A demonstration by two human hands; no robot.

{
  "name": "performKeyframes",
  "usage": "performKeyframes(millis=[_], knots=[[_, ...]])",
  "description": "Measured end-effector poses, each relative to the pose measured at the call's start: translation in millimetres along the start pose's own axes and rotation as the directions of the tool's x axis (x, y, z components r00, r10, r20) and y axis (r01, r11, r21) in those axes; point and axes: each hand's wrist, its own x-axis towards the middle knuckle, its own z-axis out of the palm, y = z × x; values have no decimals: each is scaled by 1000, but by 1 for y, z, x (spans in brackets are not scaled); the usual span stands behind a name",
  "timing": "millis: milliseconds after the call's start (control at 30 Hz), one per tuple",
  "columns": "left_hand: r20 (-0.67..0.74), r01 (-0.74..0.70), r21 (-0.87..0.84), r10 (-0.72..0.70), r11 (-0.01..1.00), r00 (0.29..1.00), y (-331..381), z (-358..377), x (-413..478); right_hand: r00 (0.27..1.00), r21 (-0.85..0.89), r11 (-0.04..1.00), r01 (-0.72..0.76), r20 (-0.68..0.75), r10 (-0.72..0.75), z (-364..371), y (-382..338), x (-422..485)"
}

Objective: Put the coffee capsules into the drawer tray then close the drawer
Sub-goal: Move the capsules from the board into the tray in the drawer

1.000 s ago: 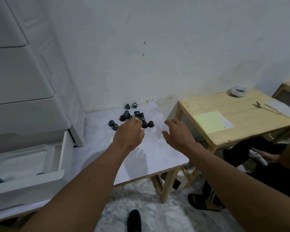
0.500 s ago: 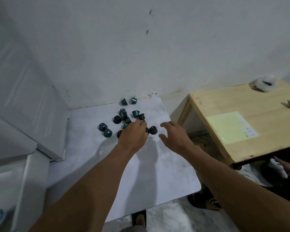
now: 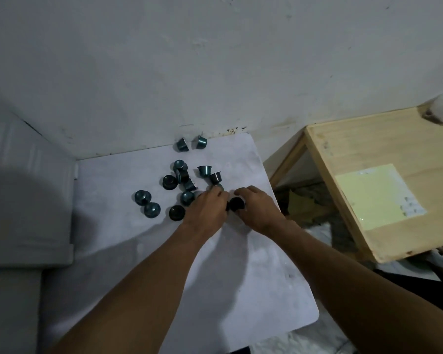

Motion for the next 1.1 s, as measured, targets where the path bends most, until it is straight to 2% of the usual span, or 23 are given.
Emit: performKeyframes(millis=[200, 500, 733, 967, 1100], knots=[[-28, -31, 18, 31, 999, 999, -4, 3, 6, 999, -27, 999, 26, 19, -25, 6, 4, 10], [-65, -5, 15, 6, 1000, 998, 6, -16, -9, 994, -55, 993, 101, -38, -103, -13, -2, -4], [-226, 85, 27, -76, 996, 971, 38, -62, -53, 958, -128, 964, 234, -138, -251, -54, -18, -51], [-395, 218, 53, -180, 974, 901, 78, -94, -132, 891, -153, 923, 354, -245, -382, -80, -43, -116], [-468, 268, 12, -231, 963, 853, 91, -106, -181, 851, -142, 894, 425, -273, -448, -81, -65, -152]])
